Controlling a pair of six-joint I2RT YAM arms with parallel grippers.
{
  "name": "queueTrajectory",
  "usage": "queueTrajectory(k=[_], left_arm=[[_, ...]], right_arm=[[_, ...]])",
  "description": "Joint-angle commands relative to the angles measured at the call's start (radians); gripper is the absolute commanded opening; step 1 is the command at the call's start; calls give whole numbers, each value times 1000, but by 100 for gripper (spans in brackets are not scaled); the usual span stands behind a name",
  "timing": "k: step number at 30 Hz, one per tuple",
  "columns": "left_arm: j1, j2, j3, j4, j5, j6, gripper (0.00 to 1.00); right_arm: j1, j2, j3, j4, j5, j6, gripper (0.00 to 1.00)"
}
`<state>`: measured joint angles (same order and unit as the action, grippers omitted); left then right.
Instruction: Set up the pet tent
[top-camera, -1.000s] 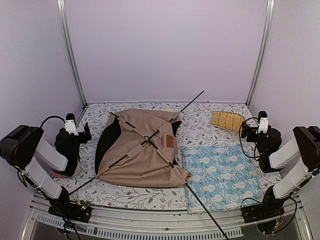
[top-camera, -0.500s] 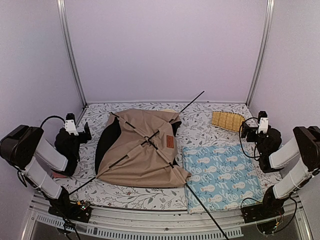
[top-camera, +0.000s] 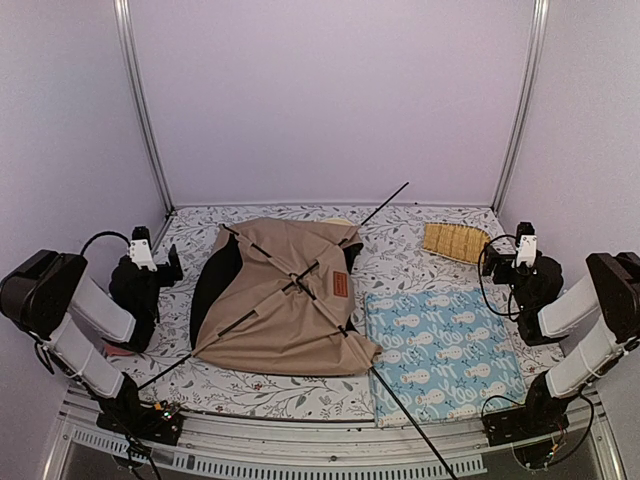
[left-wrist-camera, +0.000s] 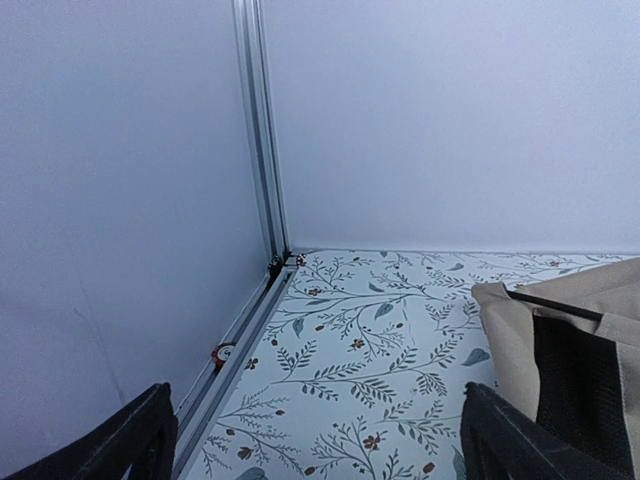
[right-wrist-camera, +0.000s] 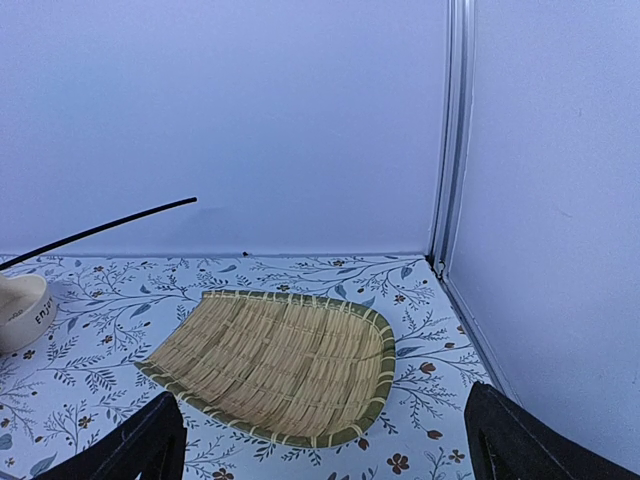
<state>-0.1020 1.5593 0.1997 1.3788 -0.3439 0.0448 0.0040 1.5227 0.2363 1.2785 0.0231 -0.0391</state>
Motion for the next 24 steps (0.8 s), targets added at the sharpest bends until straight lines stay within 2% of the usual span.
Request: queueTrajectory(k=[1,18,20,24], left_arm=[[7,5,11,25,8,3,99],[6,-46,18,-27,-5,3,99],[-8,-84,34,-79,-11,26,99],[-81,-203,106,-282,-45,90,99]], right_arm=[[-4,8,11,-3,-8,1,99],[-4,8,9,1,-8,1,99],[-4,8,8,2,-8,1,99],[-4,6,5,5,-10,0,99]])
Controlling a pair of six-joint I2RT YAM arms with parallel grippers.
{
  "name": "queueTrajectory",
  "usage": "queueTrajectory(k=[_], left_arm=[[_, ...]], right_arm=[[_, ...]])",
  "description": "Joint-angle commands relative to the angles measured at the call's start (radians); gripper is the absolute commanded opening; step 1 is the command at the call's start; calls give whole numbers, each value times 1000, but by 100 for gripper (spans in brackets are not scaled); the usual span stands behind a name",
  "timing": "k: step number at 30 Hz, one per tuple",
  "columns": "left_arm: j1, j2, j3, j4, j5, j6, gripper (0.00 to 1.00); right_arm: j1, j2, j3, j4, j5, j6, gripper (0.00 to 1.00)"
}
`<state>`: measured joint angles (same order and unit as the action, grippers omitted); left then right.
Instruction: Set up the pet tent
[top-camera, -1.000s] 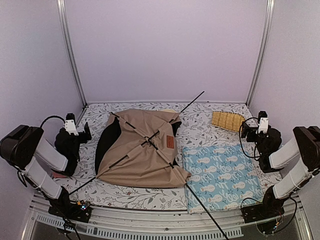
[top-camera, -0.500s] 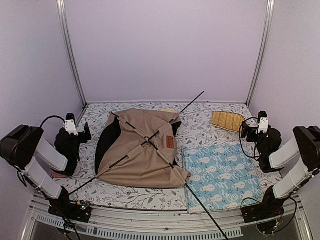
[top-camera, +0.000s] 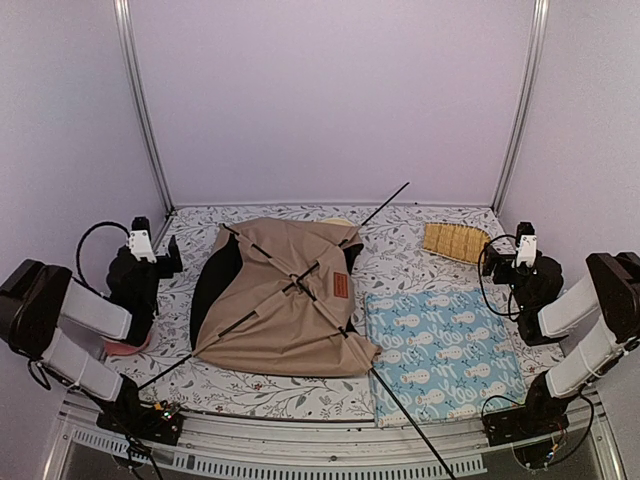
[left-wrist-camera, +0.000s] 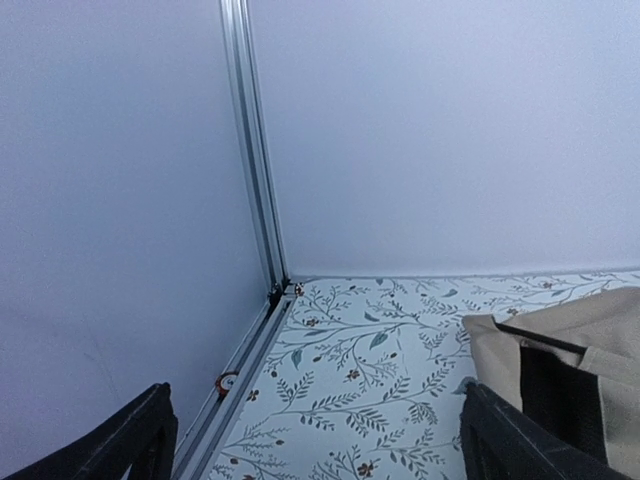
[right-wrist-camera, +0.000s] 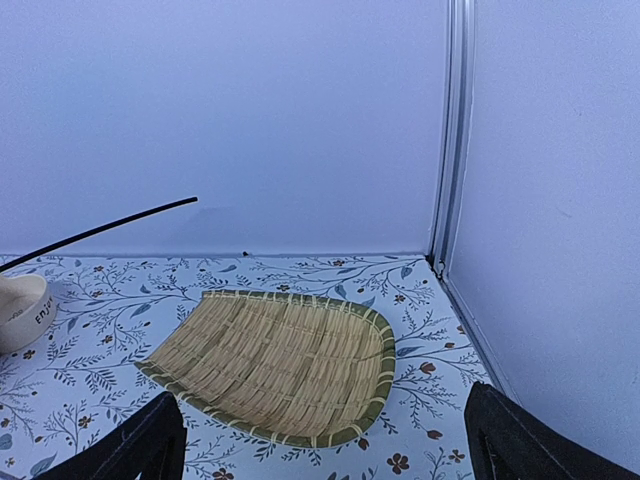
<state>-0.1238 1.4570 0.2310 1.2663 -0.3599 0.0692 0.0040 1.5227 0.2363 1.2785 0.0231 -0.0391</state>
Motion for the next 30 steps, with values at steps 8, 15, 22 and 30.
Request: queueTrajectory(k=[8,15,22,30], left_arm=[[-150,-296,286,-661,124,-138,99],[-297,-374,432,-979,355,-235,99],[-481,-492,468,-1155,407,-285,100],[-515,-553,489,-1228,427,-337,99]], right_arm=[[22,-111,44,-178,-23,-27,99],[103,-293,232,-640,-71,136,99],[373,-479,290,-883,-56,237,99],[539,-581,438,-1221,-96,307,99]])
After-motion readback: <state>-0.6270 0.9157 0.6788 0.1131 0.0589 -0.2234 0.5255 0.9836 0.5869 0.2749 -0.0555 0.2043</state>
